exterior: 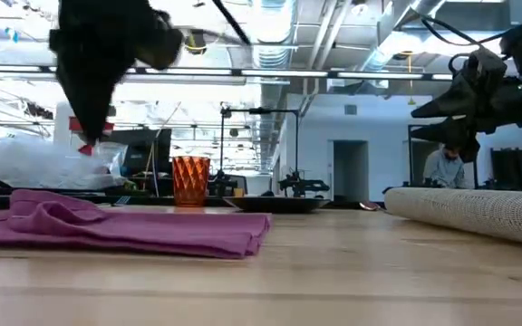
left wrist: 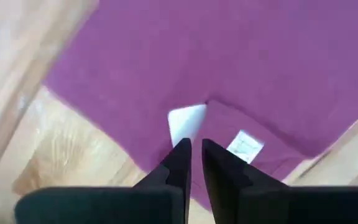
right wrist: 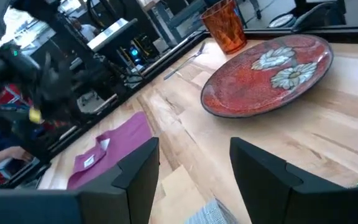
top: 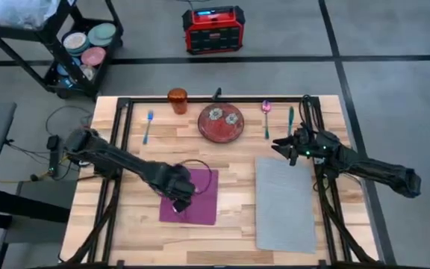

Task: Set table place
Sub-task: Fold the purple table napkin

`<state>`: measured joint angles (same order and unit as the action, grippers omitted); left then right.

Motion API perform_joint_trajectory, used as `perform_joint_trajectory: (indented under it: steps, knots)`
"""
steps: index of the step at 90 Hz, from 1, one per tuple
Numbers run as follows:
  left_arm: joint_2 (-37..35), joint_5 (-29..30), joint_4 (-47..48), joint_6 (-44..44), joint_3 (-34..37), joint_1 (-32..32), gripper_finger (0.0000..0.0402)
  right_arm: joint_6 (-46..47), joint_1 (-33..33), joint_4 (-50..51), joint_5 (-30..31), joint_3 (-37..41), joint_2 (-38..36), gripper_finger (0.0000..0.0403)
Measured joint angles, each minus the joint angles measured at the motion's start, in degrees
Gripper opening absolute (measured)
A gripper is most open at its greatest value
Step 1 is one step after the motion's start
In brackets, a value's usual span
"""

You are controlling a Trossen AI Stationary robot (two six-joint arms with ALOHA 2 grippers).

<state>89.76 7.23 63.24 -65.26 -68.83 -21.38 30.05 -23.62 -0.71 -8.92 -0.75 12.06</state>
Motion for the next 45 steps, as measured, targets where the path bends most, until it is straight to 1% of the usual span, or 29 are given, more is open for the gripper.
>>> perform_joint_trajectory:
  steps: [8,12,18,25,31,45]
  knots:
    - [-6.5,0.6,-2.4,-7.1,5.6,-1.9,0.001,-0.1,0.0,0.0,0.0,0.0,0.0,0.0185]
    - [-9.3,0.8,-6.2,-10.0,9.0,-3.2,0.0008,-0.1,0.0,0.0,0.0,0.0,0.0,0.0185]
    - [-13.0,0.6,-14.5,-11.8,14.1,-4.7,0.0007,-0.1,0.0,0.0,0.0,0.0,0.0,0.0185]
    - [-16.2,0.4,-23.1,-12.1,19.0,-5.5,0.0007,-0.1,0.0,0.0,0.0,0.0,0.0,0.0185]
    - [-16.9,0.6,-28.6,-12.4,21.7,-5.6,0.0006,-0.1,0.0,0.0,0.0,0.0,0.0,0.0185]
    - [-16.1,-2.7,-29.4,-6.8,22.7,-5.7,0.0007,-0.1,0.0,0.0,0.0,0.0,0.0,0.0185]
